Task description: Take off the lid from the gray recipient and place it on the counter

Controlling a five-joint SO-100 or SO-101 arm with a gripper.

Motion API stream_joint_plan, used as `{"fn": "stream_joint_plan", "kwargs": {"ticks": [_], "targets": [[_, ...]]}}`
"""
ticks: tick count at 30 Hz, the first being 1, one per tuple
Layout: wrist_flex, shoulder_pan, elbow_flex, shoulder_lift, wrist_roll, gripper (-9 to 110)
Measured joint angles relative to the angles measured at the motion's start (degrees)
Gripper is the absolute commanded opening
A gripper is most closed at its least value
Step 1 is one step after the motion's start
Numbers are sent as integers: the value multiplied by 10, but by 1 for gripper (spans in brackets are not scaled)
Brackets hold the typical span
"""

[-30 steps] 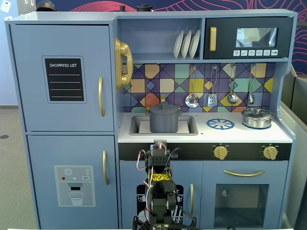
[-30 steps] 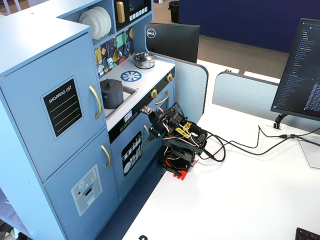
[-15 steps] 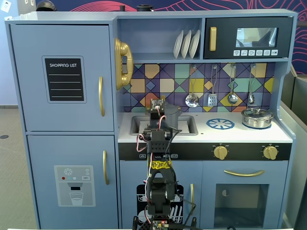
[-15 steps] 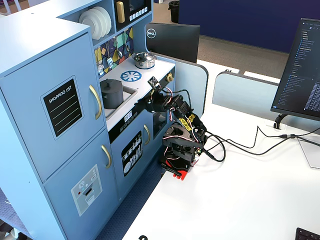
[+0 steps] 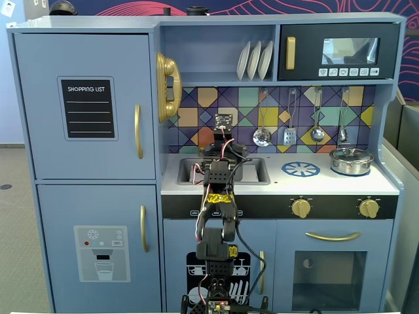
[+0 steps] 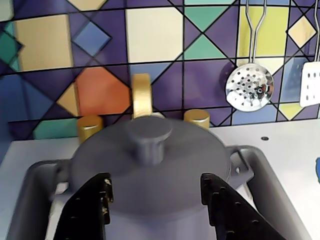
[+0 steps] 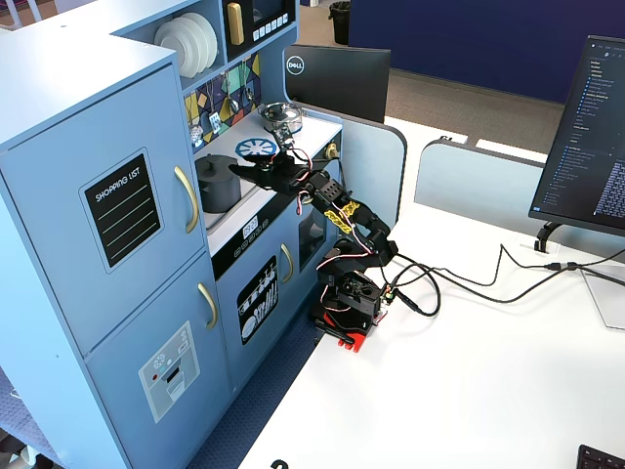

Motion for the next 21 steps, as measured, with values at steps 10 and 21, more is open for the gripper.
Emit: {"fn": "stream_joint_plan", "kwargs": {"ticks": [10, 21], "targets": [[-79, -1, -18, -97, -8, 13], [-87, -16, -41, -171, -18, 12]]}}
